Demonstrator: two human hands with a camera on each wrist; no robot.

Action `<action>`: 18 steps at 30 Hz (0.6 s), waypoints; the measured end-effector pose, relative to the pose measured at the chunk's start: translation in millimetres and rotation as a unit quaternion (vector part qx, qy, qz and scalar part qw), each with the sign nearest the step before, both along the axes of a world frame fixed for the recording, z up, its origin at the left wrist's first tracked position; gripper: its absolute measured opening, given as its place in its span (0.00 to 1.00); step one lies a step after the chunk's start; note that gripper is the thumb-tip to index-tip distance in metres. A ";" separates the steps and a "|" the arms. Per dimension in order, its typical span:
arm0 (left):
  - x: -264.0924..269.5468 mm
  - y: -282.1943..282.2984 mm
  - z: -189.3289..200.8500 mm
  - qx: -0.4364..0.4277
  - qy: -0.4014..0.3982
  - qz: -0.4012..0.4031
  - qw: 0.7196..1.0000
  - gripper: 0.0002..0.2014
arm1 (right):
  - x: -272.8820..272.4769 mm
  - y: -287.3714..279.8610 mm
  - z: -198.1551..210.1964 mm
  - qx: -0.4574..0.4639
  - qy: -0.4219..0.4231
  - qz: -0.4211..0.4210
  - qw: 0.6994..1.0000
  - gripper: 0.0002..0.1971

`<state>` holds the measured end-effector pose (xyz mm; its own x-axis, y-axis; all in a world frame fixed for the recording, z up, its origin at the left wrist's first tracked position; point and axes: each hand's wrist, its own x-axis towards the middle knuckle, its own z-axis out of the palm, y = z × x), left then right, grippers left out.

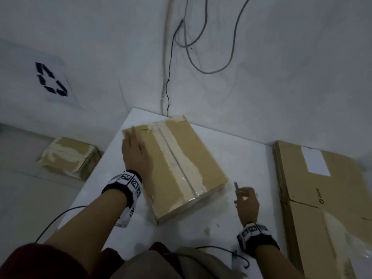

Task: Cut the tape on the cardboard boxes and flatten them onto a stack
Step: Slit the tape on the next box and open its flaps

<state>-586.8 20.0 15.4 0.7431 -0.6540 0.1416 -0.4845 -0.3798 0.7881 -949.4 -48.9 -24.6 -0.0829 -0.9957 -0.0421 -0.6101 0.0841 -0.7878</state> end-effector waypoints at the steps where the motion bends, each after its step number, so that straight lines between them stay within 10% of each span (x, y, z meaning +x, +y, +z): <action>1: -1.7 1.1 0.4 0.017 -0.016 -0.004 1.000 0.27 | 11.3 -11.0 15.4 -0.029 -0.028 0.002 0.999 0.06; 9: -7.4 -4.3 16.8 0.091 -0.102 0.009 0.991 0.30 | 132.9 -71.2 130.3 -0.078 -0.084 0.162 0.980 0.11; 18: 17.6 -10.1 17.7 0.177 -0.157 -0.189 0.953 0.31 | 254.1 -57.1 103.5 -0.006 -0.010 0.288 0.958 0.10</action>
